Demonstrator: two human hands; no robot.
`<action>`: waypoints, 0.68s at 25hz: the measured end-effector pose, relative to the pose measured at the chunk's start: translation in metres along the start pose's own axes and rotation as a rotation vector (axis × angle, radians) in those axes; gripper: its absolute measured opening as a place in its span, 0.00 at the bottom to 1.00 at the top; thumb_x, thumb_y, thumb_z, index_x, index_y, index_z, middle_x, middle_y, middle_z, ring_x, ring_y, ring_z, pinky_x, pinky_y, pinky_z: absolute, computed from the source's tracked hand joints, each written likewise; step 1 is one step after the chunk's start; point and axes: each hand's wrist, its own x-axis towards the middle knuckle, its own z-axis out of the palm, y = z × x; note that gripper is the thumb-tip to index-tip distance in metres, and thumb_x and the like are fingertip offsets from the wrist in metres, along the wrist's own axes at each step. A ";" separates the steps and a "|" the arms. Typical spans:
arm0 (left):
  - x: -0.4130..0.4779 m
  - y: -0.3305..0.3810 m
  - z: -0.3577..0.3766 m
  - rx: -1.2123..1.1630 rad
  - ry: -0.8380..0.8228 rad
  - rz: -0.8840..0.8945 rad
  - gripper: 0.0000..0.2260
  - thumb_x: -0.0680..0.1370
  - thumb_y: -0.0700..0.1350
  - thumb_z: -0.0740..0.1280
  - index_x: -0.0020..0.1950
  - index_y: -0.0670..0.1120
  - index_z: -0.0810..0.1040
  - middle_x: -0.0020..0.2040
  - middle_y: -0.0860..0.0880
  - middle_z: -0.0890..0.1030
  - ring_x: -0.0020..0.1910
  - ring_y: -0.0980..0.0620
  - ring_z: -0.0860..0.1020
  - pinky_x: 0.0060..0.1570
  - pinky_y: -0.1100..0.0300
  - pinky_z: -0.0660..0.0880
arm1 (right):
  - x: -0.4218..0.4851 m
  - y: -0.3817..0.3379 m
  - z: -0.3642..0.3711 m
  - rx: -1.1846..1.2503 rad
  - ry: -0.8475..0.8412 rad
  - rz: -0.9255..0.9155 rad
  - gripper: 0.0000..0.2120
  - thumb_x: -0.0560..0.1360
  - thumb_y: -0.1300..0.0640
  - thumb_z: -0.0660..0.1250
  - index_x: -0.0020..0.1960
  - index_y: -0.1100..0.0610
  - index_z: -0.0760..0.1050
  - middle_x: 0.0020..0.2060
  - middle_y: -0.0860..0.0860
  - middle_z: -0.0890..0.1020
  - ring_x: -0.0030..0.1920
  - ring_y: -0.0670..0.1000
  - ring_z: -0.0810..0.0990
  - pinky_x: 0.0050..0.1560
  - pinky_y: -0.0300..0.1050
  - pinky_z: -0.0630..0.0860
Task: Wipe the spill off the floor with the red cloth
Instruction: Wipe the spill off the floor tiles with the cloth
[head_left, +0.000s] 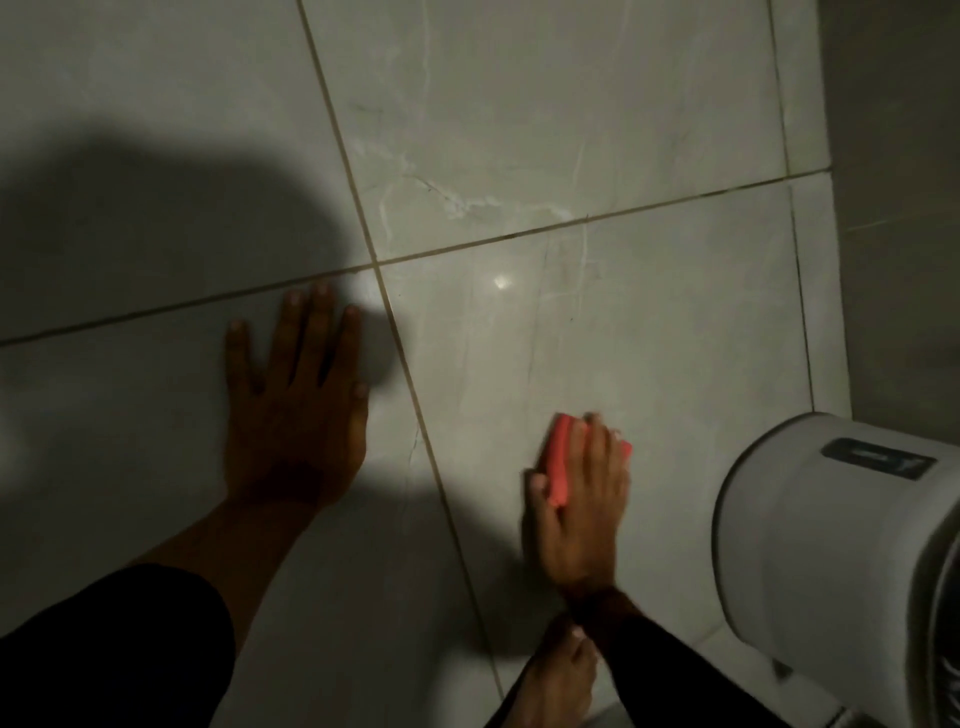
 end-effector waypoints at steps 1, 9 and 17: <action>0.000 0.000 0.000 0.002 0.007 0.005 0.32 0.83 0.52 0.55 0.87 0.45 0.56 0.88 0.40 0.55 0.87 0.38 0.52 0.80 0.27 0.48 | 0.012 0.016 -0.007 -0.004 0.015 0.073 0.35 0.85 0.42 0.51 0.87 0.55 0.52 0.88 0.58 0.50 0.88 0.65 0.49 0.86 0.71 0.50; 0.001 0.001 -0.001 0.007 0.010 0.006 0.32 0.82 0.52 0.56 0.87 0.45 0.58 0.87 0.40 0.56 0.87 0.37 0.54 0.80 0.26 0.50 | 0.148 -0.062 -0.008 -0.025 0.113 -0.226 0.35 0.86 0.39 0.51 0.88 0.52 0.52 0.89 0.54 0.51 0.89 0.61 0.49 0.88 0.63 0.46; 0.002 0.003 -0.005 0.000 -0.014 -0.023 0.32 0.82 0.51 0.57 0.86 0.45 0.60 0.87 0.40 0.57 0.87 0.38 0.55 0.81 0.27 0.49 | 0.230 -0.038 -0.058 0.009 0.153 0.155 0.35 0.83 0.41 0.52 0.87 0.54 0.59 0.87 0.58 0.60 0.87 0.65 0.55 0.86 0.65 0.52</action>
